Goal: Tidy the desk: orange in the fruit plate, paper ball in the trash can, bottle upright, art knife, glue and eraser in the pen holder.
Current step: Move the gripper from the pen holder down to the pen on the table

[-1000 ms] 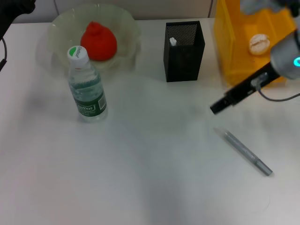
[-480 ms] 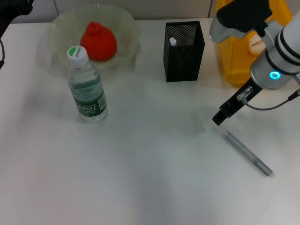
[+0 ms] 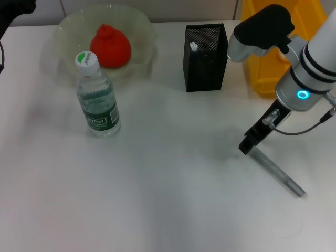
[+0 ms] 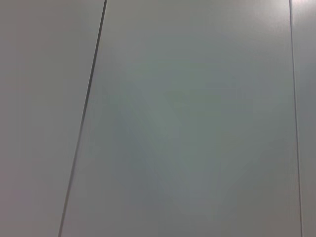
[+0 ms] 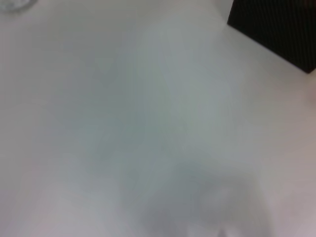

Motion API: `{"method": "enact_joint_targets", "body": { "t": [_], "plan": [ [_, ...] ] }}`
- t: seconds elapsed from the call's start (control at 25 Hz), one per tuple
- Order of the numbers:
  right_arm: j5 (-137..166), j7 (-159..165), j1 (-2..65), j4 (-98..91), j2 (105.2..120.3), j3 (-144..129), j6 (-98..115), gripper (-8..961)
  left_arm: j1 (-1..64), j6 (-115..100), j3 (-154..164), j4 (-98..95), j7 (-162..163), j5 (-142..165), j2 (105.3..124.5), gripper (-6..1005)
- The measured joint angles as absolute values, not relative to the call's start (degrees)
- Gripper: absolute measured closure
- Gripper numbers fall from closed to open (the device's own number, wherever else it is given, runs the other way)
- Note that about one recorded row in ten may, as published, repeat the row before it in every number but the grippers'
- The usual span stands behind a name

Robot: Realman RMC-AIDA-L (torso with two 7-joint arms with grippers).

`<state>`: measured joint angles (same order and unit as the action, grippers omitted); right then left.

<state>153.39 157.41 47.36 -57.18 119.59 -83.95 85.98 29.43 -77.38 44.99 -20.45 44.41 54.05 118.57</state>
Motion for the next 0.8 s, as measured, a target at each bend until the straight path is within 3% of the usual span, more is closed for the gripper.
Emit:
{"method": "enact_joint_targets", "body": {
  "t": [0.44, 0.64, 0.8],
  "plan": [
    [153.4, 157.4, 47.5, -55.0, 119.62, -84.0, 85.6, 548, 29.4, -77.3, 45.0, -20.3, 44.4, 54.0, 118.56, 480],
    [153.4, 157.4, 47.6, -54.3, 119.62, -84.0, 85.4, 545, 29.3, -77.4, 45.0, -20.2, 44.4, 54.0, 118.56, 480],
    [153.4, 157.4, 47.6, -53.6, 119.62, -84.0, 85.1, 595, 29.2, -77.6, 45.0, -20.2, 44.4, 54.0, 118.56, 480]
  ]
}}
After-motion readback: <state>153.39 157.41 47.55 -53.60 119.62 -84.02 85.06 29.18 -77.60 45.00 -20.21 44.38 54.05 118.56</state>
